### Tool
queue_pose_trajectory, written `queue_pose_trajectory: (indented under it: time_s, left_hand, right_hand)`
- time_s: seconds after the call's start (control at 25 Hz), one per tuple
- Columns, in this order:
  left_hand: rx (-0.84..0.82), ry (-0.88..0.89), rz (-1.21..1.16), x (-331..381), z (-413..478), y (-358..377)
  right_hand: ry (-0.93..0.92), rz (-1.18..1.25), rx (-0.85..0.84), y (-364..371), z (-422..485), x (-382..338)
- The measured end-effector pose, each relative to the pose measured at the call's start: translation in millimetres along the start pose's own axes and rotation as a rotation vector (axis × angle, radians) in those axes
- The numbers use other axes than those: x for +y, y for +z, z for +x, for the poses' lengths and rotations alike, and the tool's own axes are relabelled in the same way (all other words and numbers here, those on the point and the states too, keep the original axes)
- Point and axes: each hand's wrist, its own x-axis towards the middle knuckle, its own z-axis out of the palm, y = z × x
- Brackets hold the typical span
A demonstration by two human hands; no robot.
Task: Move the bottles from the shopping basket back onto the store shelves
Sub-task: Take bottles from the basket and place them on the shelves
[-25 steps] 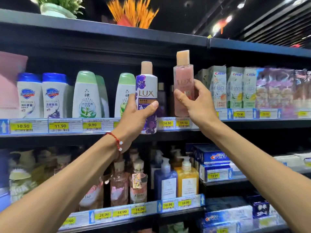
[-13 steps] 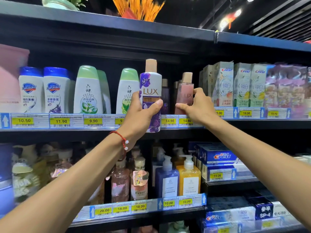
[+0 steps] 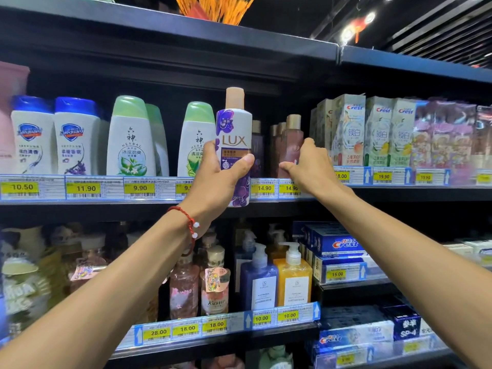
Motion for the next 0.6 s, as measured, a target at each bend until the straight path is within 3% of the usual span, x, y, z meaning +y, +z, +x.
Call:
queue_pose_trajectory:
  time_s: [0.36, 0.48, 0.6]
  left_hand:
    - [0.005, 0.008, 0.027, 0, 0, -1]
    - [0.002, 0.002, 0.019, -1, 1, 1]
    - [0.013, 0.006, 0.019, -2, 1, 2]
  right_hand:
    - [0.044, 0.012, 0.009, 6, 2, 0]
    - [-0.049, 0.025, 0.050, 5, -6, 6]
    - [-0.267, 0.076, 0.132, 5, -23, 16]
